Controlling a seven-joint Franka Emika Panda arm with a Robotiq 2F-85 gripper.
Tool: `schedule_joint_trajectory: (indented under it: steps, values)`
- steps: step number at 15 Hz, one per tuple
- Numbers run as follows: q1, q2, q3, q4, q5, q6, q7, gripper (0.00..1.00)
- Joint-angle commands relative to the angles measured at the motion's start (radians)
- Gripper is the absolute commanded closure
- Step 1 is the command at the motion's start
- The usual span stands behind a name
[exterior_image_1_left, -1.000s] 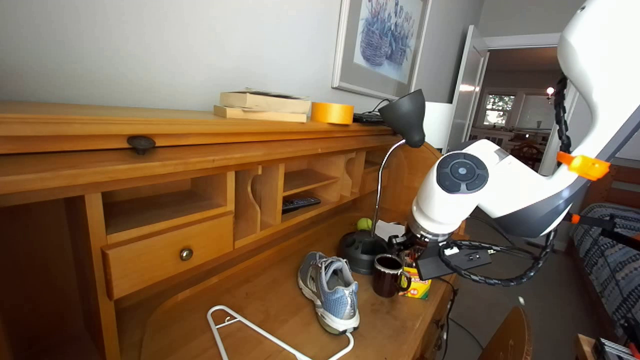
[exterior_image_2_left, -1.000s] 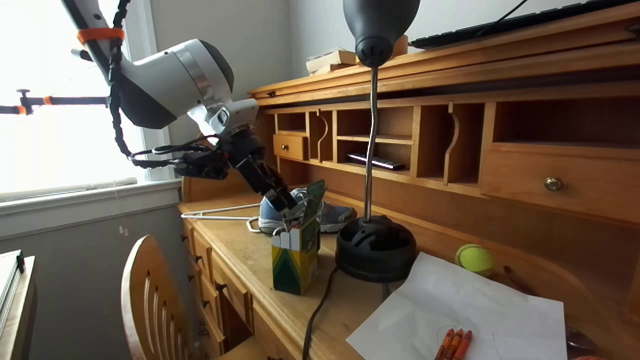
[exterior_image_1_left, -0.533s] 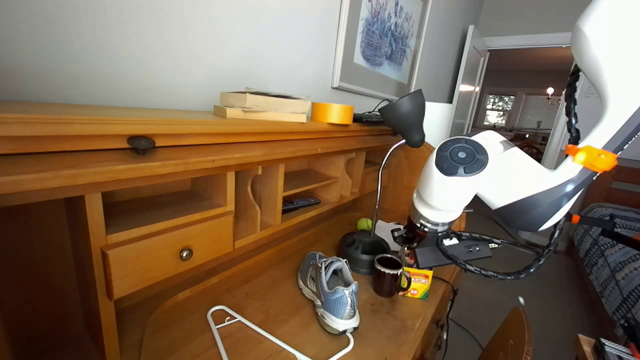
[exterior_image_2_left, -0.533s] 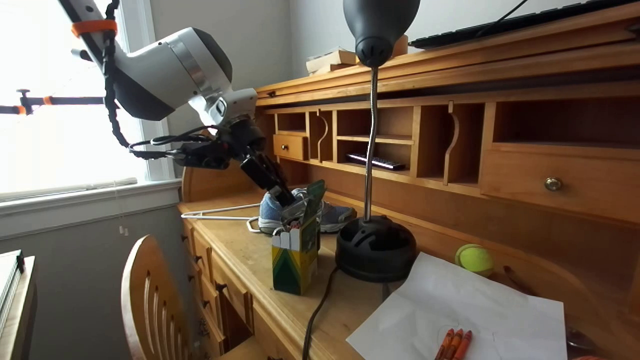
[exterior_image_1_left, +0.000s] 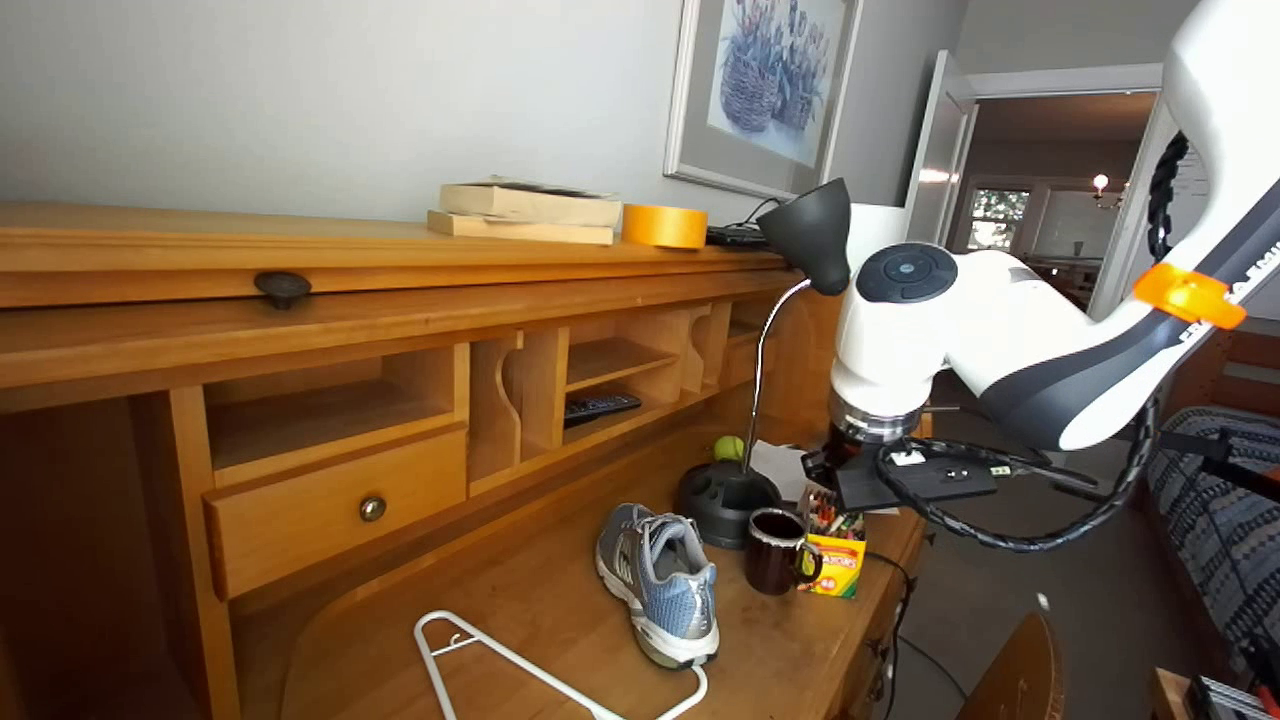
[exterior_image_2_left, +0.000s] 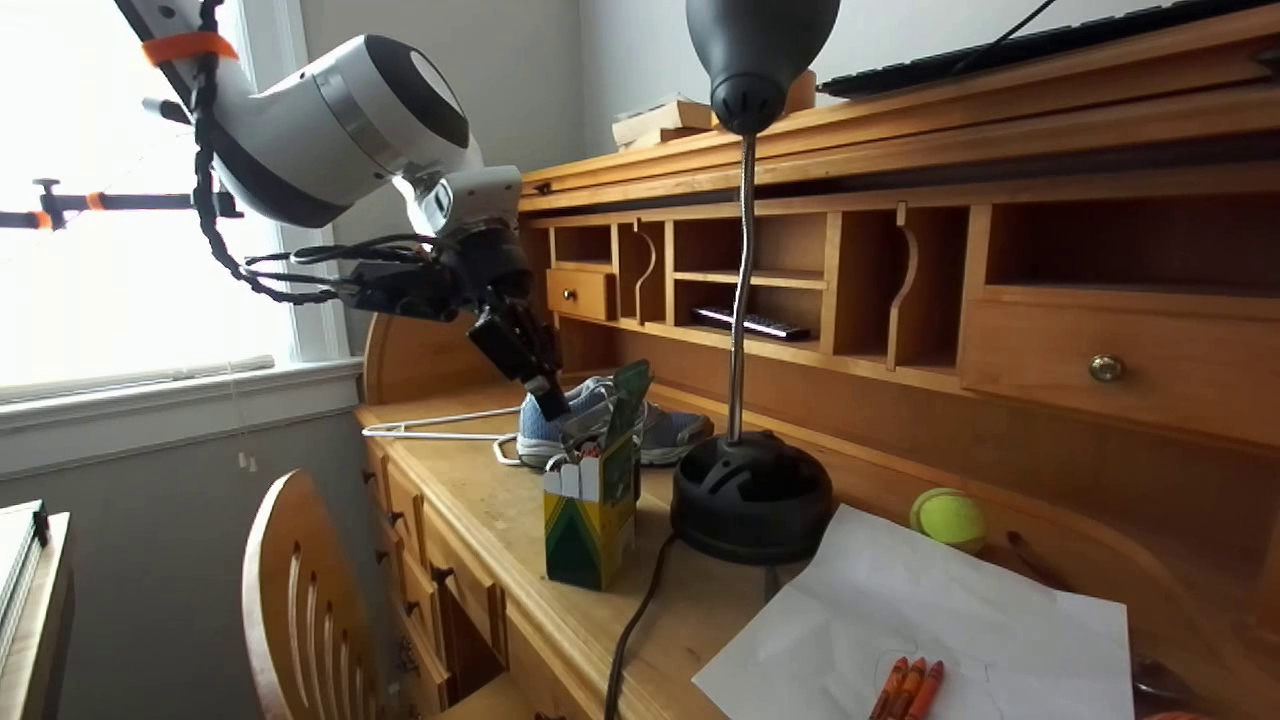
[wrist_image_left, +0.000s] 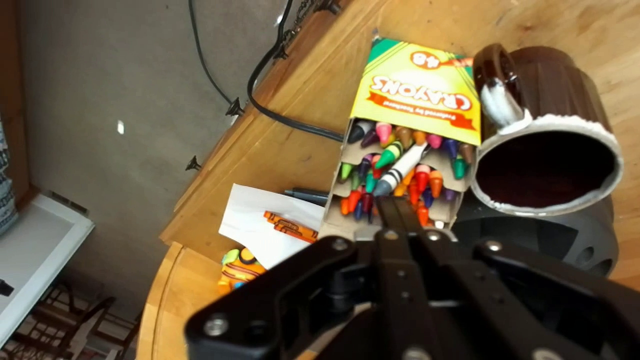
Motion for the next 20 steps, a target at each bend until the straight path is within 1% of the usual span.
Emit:
schedule_joint_trajectory:
  steps: [1,4,8,20]
  values:
    - [-0.005,-0.062,-0.004,-0.033,0.097,-0.036,-0.082,1.0]
    - [-0.003,-0.076,-0.003,-0.034,0.142,-0.058,-0.119,1.0]
    - [-0.011,-0.072,-0.01,-0.037,0.163,-0.055,-0.149,1.0]
    - [-0.022,-0.036,-0.018,-0.019,0.124,-0.027,-0.128,1.0]
